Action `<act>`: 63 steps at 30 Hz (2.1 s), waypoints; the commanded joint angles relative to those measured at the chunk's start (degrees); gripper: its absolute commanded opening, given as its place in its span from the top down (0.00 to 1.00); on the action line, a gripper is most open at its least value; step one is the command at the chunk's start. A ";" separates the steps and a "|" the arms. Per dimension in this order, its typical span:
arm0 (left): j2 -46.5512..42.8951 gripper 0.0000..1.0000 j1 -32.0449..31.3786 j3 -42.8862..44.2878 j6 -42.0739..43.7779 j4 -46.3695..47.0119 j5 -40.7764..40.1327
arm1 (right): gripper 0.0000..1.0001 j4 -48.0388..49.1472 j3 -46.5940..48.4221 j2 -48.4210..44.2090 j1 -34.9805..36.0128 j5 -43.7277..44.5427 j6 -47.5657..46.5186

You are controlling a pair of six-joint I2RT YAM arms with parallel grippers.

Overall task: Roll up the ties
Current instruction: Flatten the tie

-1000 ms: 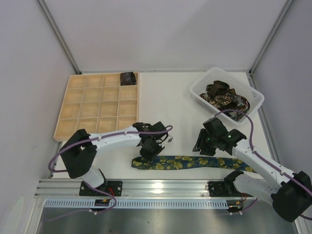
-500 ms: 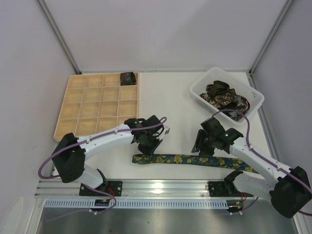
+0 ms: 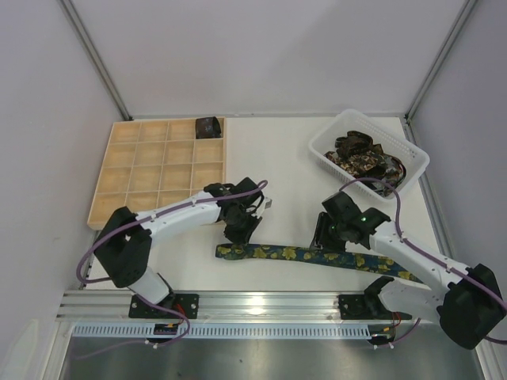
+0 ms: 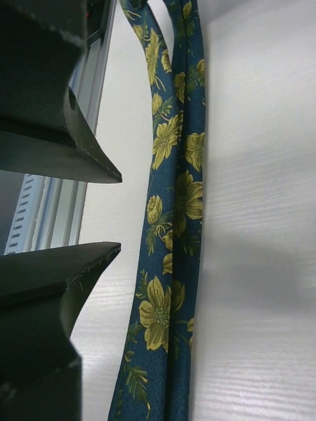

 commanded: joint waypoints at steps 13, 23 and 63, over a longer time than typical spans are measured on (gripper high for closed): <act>6.85 0.99 2.39 6.75 -0.26 -0.58 -1.44 | 0.60 7.40 3.91 10.94 9.47 4.53 3.92; 5.71 1.00 4.24 9.74 -0.26 -2.69 0.58 | 0.61 7.84 6.82 14.64 11.23 9.81 4.02; 7.58 0.46 9.17 13.26 1.42 -5.76 -8.81 | 0.64 9.78 5.67 28.09 11.05 12.97 8.85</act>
